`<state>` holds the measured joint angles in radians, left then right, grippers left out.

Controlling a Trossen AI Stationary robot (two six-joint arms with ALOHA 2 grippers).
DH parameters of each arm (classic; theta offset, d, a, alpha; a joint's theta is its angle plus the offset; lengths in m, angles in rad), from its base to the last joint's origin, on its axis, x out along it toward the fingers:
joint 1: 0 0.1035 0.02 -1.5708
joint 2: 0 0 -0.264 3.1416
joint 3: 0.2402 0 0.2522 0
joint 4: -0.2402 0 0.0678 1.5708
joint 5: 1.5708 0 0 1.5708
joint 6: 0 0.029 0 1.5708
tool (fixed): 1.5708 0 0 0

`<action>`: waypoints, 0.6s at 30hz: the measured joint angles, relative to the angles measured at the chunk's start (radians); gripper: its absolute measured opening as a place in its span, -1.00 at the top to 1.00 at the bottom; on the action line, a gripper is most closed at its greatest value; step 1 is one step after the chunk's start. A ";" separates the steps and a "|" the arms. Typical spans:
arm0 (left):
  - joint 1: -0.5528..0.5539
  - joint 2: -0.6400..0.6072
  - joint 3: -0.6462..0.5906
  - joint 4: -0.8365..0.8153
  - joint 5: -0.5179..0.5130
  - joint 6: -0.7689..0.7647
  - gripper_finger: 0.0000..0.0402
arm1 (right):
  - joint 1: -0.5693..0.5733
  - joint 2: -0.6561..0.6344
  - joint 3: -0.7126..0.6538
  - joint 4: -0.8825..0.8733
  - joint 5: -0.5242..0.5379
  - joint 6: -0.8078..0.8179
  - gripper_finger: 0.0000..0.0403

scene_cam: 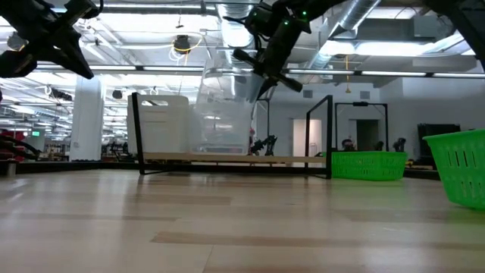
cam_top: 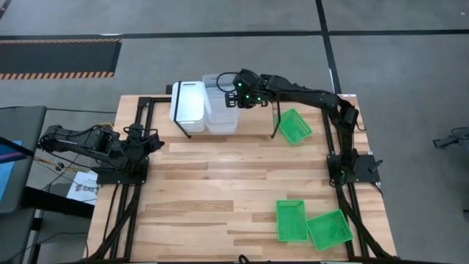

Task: Stack baskets on shelf by color
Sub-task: Stack the transparent bin on top of the transparent bins on the shelf

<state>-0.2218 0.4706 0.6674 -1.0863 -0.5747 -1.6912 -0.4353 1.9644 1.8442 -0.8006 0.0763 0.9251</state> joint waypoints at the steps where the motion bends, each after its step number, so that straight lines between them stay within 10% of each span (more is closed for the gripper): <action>1: 0.000 0.000 0.000 0.000 0.000 0.002 0.99 | 0.005 0.000 0.000 0.000 0.018 0.002 0.96; 18: 0.000 0.000 0.000 0.000 -0.006 0.011 0.99 | 0.035 -0.001 0.001 0.026 0.136 0.041 0.61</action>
<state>-0.2218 0.4706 0.6674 -1.0866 -0.5804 -1.6800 -0.4007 1.9629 1.8450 -0.7750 0.2123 0.9661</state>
